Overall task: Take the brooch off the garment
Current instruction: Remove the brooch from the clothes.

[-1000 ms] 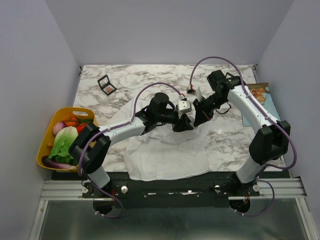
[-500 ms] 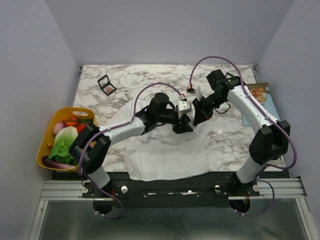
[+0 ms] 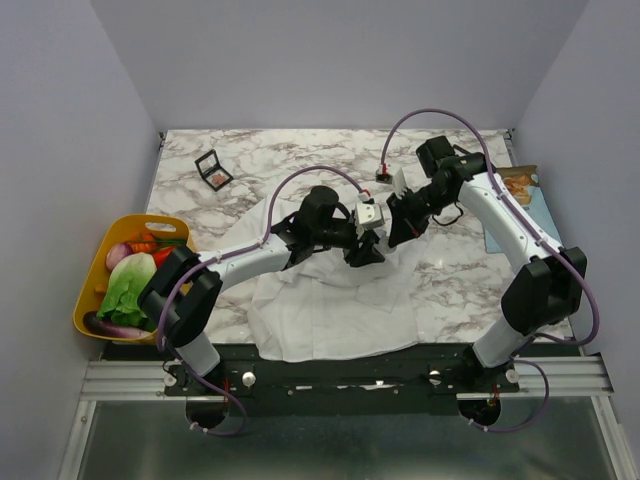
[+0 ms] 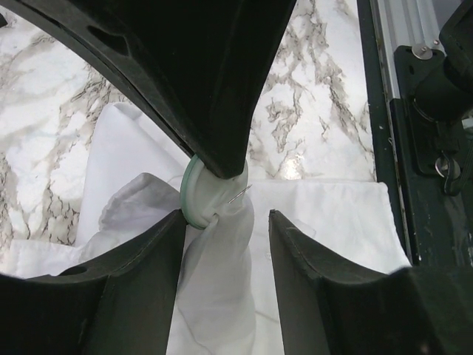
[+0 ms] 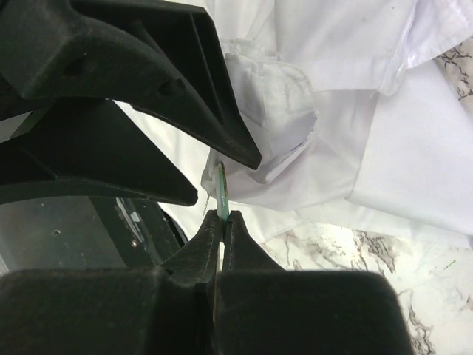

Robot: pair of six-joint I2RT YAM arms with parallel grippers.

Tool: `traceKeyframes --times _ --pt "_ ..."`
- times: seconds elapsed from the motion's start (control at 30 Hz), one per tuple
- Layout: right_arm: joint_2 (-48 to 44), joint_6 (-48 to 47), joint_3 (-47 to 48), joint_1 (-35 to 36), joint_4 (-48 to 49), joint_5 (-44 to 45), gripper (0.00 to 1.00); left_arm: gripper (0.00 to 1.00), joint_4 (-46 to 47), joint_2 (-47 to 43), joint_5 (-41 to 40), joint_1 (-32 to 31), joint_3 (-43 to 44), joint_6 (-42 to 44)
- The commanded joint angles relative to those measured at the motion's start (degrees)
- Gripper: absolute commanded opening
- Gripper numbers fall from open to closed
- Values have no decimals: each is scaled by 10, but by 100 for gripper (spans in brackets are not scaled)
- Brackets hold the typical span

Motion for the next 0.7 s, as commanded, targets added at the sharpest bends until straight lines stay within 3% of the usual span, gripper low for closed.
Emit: traceKeyframes --times 0.0,0.23,0.43,0.57,0.67 --pt "-19 15 8 -3 19 25 1 55 -18 8 -19 0 1 17" --pt "-25 41 9 -3 49 64 1 27 -24 11 -15 0 5 18" --pt "0 68 18 -3 77 93 1 10 -26 13 -4 0 8 17" --pt "20 84 28 -3 100 104 1 1 -24 13 -2 0 7 14" --pt "24 98 31 -3 126 113 1 0 -23 13 -2 0 8 13"
